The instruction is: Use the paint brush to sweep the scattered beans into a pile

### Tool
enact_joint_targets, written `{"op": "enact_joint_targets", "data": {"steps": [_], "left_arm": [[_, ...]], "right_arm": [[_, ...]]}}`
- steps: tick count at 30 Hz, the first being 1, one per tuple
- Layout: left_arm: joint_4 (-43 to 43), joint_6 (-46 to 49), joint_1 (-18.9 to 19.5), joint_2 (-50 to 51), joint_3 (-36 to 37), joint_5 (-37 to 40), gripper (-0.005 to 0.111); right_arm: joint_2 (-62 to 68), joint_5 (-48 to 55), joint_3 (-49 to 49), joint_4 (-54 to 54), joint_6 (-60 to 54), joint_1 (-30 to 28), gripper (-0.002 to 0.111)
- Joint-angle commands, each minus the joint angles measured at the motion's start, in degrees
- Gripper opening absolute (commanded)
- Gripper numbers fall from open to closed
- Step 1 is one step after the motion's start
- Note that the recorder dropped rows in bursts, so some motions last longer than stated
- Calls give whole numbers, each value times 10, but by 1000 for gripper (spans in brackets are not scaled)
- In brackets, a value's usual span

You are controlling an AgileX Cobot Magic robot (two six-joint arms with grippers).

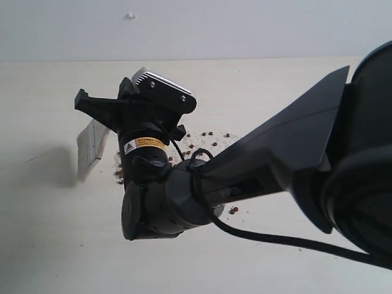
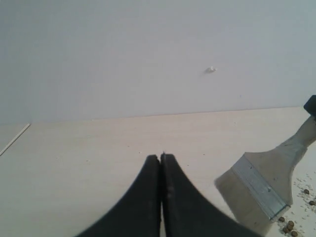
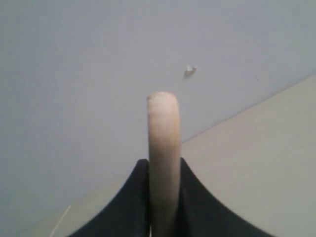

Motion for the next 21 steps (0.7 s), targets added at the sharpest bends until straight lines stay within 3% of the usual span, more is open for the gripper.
{"op": "enact_joint_targets", "data": {"steps": [1,10,21], "left_arm": [[-2,0,1,-2,1,2,0],[-2,0,1,-2,1,2,0],[-2,0,1,-2,1,2,0]], "right_arm": [[2,0,-5,23,-16,0,0],[2,8,-5,64,-158,0,0],[-3,-30,-5,241,-319,0,0]]}}
